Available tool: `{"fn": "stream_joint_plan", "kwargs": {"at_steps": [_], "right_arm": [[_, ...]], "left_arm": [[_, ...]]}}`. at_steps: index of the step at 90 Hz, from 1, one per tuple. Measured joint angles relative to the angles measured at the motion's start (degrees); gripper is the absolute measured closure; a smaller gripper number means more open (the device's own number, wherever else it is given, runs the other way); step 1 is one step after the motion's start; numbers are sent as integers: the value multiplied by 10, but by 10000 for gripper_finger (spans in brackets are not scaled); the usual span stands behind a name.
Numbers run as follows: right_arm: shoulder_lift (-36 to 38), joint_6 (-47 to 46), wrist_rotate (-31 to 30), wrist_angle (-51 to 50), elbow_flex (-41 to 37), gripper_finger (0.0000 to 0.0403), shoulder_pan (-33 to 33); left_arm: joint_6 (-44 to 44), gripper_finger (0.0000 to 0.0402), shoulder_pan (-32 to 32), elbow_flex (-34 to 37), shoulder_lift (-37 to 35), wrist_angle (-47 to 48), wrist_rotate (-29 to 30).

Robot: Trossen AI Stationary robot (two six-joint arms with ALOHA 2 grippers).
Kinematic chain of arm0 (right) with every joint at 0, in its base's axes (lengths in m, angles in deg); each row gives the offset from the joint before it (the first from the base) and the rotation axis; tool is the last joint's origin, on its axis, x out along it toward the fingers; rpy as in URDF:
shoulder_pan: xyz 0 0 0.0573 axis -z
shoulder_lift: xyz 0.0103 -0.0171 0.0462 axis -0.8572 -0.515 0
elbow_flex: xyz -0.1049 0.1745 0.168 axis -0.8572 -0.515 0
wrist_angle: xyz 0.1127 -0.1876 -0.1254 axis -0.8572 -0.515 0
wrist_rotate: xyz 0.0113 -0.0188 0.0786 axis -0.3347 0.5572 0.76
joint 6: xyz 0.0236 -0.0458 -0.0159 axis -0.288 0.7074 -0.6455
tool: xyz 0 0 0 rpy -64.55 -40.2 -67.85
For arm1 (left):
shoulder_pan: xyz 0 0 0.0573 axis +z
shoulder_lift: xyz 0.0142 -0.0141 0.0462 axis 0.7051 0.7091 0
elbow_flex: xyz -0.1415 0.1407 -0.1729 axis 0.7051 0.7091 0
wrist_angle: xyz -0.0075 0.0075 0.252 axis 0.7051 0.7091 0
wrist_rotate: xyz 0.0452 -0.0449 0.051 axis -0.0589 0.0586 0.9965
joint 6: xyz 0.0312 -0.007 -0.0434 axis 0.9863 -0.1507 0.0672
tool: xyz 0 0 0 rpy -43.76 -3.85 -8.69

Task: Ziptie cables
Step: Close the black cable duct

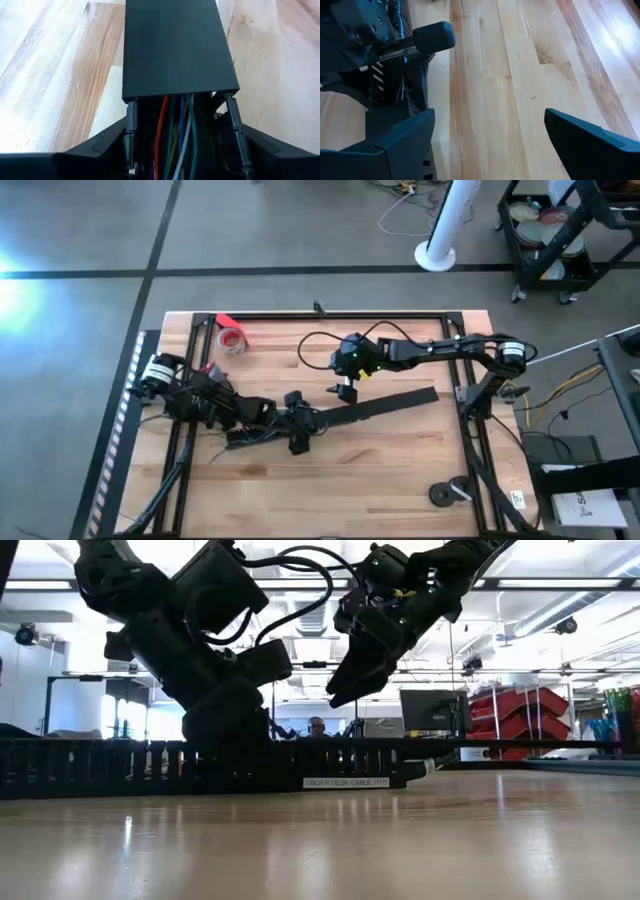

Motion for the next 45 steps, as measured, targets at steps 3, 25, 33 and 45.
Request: {"fn": "stream_joint_plan", "kwargs": {"at_steps": [3, 25, 33, 45], "right_arm": [[0, 0, 0, 0, 0, 42, 0], [0, 0, 0, 0, 0, 42, 0], [0, 0, 0, 0, 0, 42, 0], [0, 0, 0, 0, 0, 42, 0]], "left_arm": [[0, 148, 0, 0, 0, 0, 0], [-1, 137, 0, 0, 0, 1, 0], [-1, 141, 1, 0, 0, 0, 1], [-1, 152, 1, 0, 0, -1, 1]]}}
